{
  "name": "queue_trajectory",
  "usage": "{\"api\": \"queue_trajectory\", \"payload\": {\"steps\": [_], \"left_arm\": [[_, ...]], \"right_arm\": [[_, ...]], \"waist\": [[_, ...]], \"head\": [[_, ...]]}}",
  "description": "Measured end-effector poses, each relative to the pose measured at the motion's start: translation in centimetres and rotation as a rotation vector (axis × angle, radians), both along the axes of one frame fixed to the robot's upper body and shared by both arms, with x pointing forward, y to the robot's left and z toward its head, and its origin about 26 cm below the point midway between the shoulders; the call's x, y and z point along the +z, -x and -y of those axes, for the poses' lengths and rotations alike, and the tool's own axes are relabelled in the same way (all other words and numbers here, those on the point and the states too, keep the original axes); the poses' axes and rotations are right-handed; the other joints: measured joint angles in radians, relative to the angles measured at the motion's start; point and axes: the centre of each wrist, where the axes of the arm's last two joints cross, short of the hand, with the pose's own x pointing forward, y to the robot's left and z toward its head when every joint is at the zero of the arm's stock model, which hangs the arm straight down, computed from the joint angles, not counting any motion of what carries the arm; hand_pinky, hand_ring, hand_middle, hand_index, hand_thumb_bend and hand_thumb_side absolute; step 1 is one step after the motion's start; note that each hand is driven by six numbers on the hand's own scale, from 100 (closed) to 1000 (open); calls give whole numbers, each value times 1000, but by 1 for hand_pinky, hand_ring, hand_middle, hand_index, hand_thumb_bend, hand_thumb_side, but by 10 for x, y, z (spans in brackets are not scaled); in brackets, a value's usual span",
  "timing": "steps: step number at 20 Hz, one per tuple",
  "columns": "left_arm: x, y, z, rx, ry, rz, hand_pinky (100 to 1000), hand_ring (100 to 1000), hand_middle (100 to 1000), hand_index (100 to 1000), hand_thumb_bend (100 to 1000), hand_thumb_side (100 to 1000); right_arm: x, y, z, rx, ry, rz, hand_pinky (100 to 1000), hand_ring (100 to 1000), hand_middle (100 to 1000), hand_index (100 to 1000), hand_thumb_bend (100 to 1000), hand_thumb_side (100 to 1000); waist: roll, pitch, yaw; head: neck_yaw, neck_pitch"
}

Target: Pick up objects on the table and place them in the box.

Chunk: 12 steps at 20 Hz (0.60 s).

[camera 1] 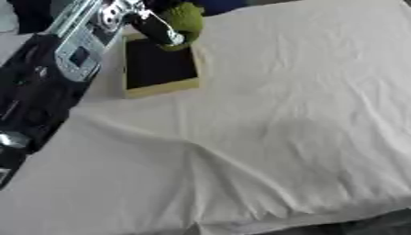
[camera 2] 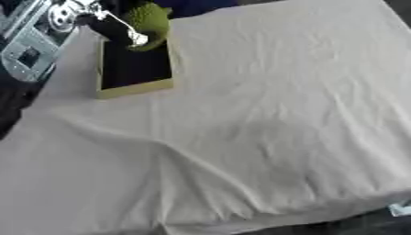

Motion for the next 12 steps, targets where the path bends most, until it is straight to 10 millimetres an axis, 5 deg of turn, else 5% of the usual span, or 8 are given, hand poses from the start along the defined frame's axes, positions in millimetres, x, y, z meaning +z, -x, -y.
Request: {"api": "queue_trajectory", "payload": {"steps": [8,9,11,12], "left_arm": [[-23,-29,-33,122,-62,1,141,380,296,407,512,100],[-25,-30,-34,125,-71,4,337,462,365,465,664,100],[-29,-32,-35,124,-98,8,363,480,379,478,689,100],[-30,-33,-35,119,-110,9,455,549,451,555,780,100]], "right_arm": [[-1,0,0,2,3,2,711,533,563,890,100,648],[-1,0,0,2,3,1,712,533,562,890,100,648],[-1,1,0,3,4,1,712,533,562,890,100,648],[-1,1,0,3,4,1,712,533,562,890,100,648]], "waist": [[-6,0,7],[-6,0,8],[-7,0,9],[-8,0,9]], "head": [[10,0],[10,0],[10,0],[10,0]]}}
